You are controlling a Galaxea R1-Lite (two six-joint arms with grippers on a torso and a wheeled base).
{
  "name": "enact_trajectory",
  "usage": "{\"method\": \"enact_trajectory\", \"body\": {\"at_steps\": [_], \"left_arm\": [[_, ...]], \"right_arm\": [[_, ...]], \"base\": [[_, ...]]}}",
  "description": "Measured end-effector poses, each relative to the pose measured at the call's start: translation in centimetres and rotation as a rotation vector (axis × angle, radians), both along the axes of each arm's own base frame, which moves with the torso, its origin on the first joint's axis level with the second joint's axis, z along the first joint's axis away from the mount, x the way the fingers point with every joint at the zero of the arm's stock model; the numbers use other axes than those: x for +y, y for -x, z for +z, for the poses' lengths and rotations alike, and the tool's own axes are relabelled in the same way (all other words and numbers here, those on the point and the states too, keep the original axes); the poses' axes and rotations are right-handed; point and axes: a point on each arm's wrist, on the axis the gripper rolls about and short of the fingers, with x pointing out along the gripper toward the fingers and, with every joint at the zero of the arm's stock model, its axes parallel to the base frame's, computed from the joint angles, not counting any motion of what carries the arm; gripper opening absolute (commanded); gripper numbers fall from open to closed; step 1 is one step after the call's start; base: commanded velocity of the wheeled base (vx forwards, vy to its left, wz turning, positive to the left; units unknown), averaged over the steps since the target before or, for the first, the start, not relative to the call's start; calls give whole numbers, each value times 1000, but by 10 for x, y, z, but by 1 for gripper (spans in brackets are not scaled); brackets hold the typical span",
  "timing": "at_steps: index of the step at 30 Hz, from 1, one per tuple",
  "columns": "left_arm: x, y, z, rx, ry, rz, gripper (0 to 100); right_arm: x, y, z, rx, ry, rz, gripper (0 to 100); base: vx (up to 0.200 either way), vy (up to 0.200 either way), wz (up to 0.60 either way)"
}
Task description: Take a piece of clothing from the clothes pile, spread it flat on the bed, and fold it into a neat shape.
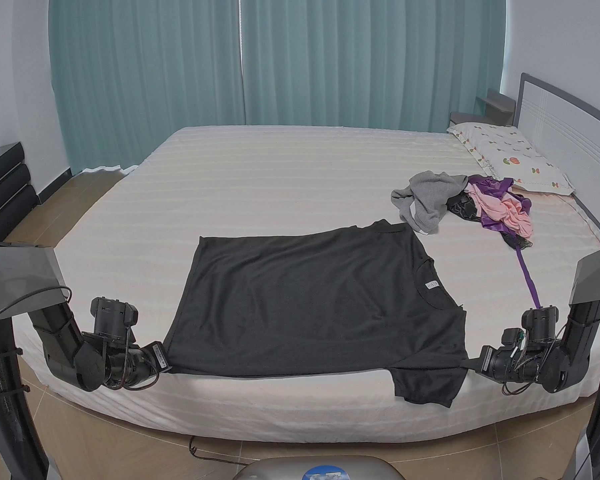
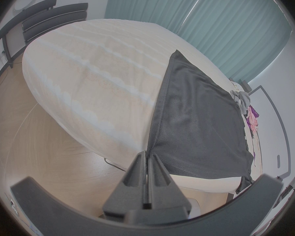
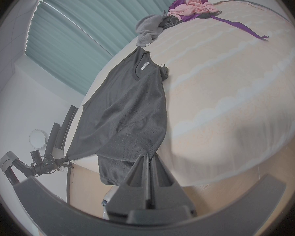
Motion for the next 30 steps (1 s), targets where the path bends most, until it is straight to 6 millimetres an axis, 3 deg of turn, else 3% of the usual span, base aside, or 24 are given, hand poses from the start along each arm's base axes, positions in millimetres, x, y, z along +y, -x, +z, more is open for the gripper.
{"method": "enact_trajectory", "body": {"at_steps": [11, 30], "left_arm": [[5, 8, 1, 14, 3, -6, 0], [6, 28, 1, 56, -6, -21, 0]], "right_arm": [[-3, 21, 12, 11, -37, 26, 0], [-11, 56, 14, 9, 13, 129, 0]], "base": [[0, 0, 0], [0, 0, 0]]}}
